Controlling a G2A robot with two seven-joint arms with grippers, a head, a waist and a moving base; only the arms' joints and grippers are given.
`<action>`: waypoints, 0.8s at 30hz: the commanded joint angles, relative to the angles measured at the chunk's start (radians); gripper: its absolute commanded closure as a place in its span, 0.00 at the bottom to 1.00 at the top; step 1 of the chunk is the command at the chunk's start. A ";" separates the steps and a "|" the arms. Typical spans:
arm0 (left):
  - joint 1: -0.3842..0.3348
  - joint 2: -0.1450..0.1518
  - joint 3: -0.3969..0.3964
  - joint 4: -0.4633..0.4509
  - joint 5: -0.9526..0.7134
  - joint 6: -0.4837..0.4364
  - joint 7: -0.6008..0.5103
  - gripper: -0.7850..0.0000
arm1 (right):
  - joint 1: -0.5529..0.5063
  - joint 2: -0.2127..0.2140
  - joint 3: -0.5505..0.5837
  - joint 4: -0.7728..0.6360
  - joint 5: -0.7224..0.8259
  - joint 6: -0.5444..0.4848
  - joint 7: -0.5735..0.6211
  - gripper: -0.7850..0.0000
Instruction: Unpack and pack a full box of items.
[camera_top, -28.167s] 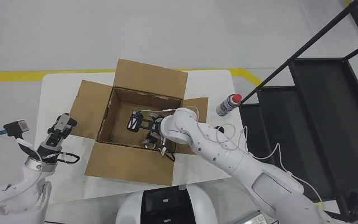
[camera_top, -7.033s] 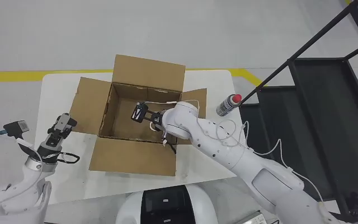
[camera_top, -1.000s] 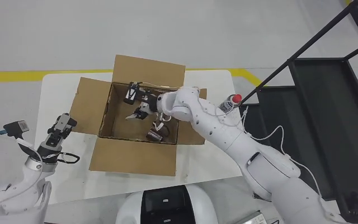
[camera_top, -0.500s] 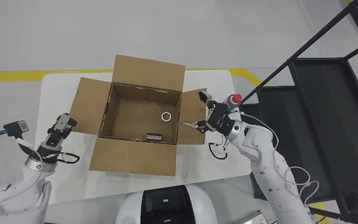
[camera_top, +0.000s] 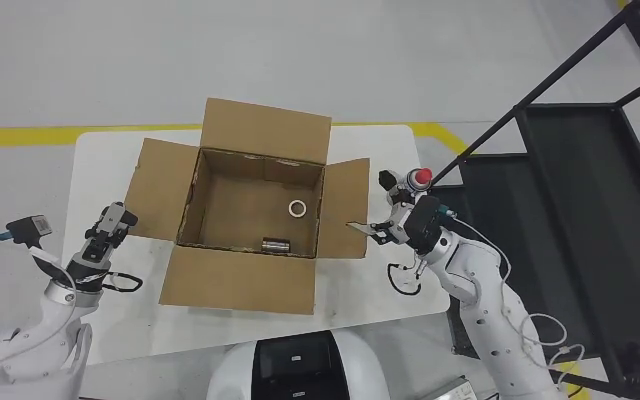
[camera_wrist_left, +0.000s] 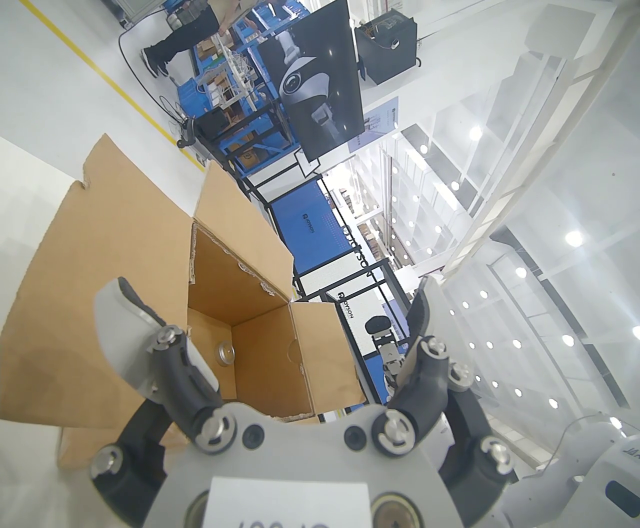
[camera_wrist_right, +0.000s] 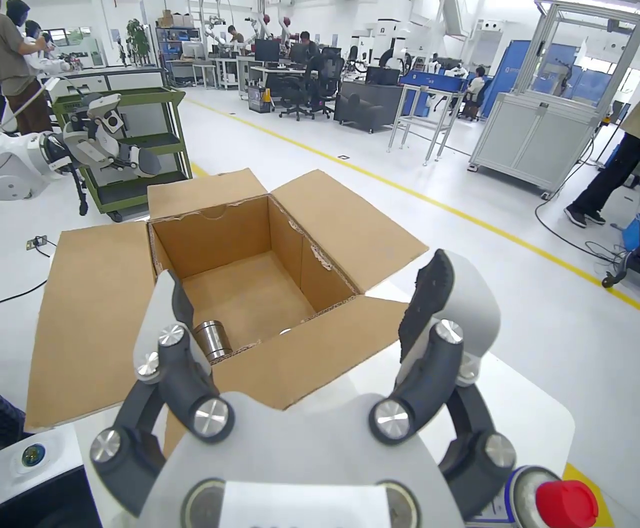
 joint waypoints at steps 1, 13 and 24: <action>0.000 0.000 0.000 0.000 0.000 0.000 0.000 0.00 | 0.000 0.000 0.000 0.000 0.000 0.000 -0.002 0.00; 0.000 0.000 0.000 0.000 0.000 0.000 0.000 0.00 | -0.106 0.007 0.251 0.164 0.083 0.314 -0.091 0.00; 0.000 0.000 0.000 0.000 0.000 0.000 0.000 0.00 | 0.022 0.003 0.158 0.463 0.064 0.256 -0.102 0.00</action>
